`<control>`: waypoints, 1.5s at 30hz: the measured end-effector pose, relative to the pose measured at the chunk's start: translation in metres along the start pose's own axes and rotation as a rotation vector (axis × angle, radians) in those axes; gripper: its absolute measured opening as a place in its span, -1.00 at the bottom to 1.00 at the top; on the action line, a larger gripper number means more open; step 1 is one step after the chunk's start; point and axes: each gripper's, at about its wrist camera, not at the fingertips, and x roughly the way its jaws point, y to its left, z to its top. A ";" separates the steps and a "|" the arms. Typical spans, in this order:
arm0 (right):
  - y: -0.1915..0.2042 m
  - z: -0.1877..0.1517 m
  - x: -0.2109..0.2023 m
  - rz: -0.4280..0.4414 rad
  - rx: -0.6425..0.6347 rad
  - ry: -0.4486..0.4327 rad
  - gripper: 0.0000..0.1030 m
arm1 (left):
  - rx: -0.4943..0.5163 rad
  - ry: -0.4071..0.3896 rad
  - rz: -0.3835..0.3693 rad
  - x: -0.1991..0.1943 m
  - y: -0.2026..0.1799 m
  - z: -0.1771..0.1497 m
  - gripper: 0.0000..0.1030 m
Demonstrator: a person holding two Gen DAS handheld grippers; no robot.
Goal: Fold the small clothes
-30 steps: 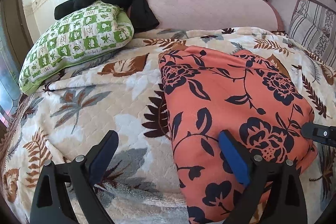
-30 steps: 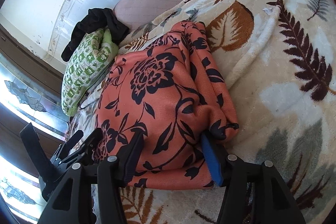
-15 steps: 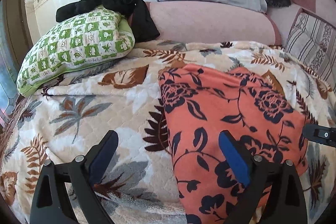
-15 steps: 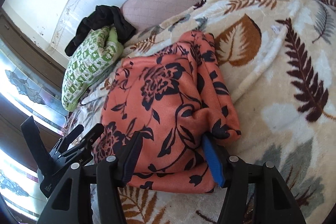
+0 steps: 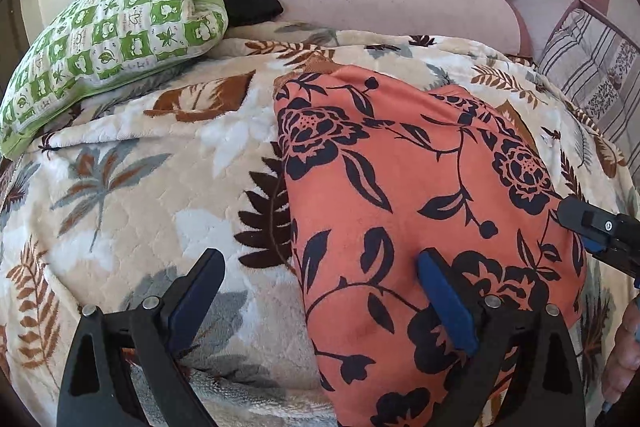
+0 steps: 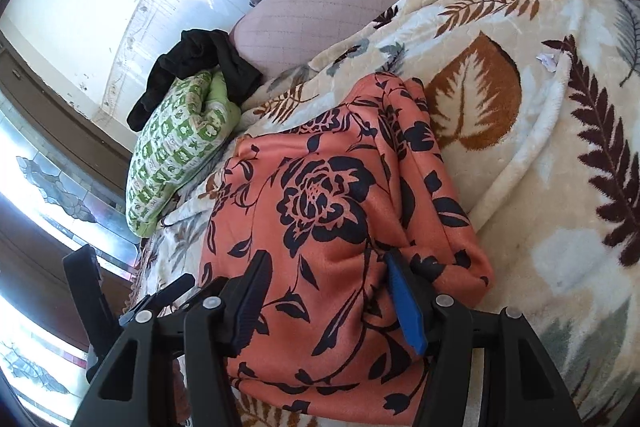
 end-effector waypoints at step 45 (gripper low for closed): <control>0.018 0.044 0.041 -0.135 -0.070 0.089 -0.63 | -0.089 -0.012 -0.017 -0.006 0.030 0.015 0.90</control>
